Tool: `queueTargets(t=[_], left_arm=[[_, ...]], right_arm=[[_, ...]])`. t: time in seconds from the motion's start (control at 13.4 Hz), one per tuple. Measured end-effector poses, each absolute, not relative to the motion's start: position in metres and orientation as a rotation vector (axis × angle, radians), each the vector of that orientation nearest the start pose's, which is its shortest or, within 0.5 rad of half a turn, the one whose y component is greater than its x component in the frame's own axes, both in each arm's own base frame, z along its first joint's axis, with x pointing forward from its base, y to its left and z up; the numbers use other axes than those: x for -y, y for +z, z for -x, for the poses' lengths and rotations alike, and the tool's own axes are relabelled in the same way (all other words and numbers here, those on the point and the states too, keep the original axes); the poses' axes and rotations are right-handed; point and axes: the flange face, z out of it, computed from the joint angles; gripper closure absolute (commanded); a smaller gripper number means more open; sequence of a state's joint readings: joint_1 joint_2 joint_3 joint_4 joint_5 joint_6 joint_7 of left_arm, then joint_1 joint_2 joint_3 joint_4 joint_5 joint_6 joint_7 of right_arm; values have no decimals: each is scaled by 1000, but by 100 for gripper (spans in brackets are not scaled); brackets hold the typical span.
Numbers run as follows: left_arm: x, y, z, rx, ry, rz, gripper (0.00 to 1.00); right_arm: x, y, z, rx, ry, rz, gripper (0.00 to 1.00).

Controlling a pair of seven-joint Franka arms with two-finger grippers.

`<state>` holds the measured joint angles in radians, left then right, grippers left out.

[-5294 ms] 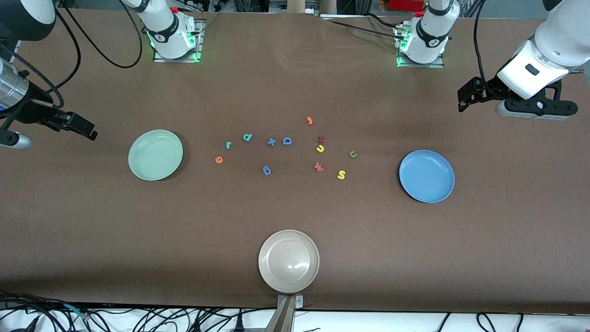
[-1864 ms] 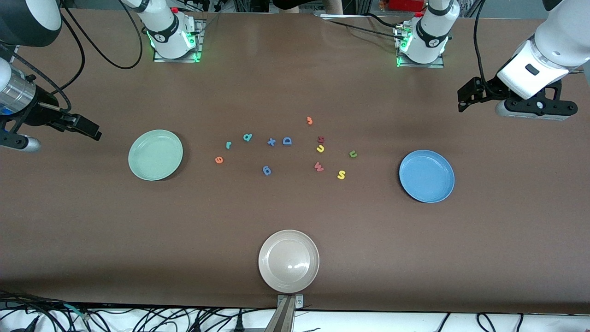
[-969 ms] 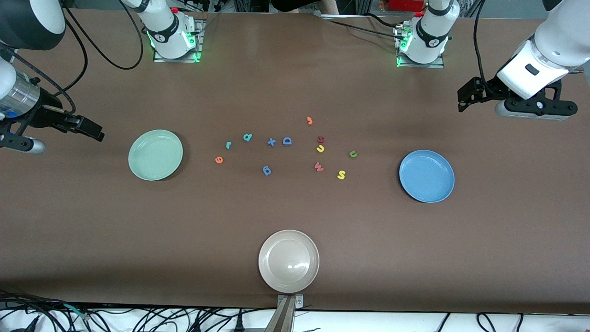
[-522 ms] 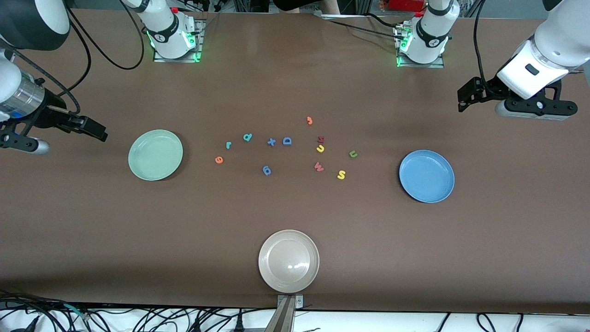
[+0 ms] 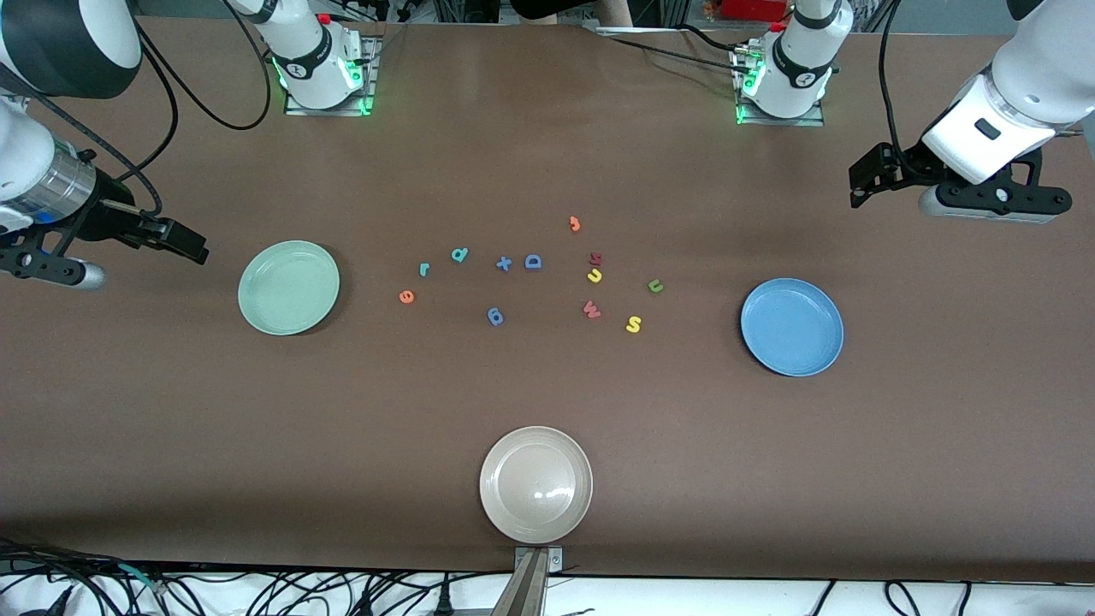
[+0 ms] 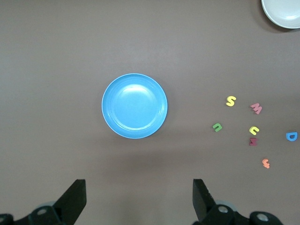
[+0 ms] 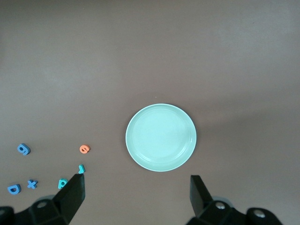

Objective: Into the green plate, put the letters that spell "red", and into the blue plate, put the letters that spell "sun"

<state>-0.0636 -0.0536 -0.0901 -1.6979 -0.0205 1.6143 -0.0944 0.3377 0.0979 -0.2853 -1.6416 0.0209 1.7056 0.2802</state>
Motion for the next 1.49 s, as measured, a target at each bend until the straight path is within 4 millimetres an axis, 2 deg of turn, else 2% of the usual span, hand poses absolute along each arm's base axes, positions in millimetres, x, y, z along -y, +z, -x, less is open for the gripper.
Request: queueTargets(t=[0.75, 0.89, 1.04, 1.19, 1.49], left_arm=[[86, 597, -532, -91, 50, 3152, 0], [86, 597, -532, -91, 50, 3152, 0], [86, 597, -532, -91, 50, 3152, 0], [86, 597, -532, -92, 50, 3152, 0], [86, 597, -532, -92, 50, 3152, 0]], right_arm=[[-40, 549, -588, -363, 45, 3132, 1], [-45, 544, -589, -374, 53, 3135, 1], [-62, 528, -596, -361, 62, 3146, 1], [-86, 510, -603, -320, 66, 3161, 2], [-154, 468, -608, -240, 79, 3195, 5]])
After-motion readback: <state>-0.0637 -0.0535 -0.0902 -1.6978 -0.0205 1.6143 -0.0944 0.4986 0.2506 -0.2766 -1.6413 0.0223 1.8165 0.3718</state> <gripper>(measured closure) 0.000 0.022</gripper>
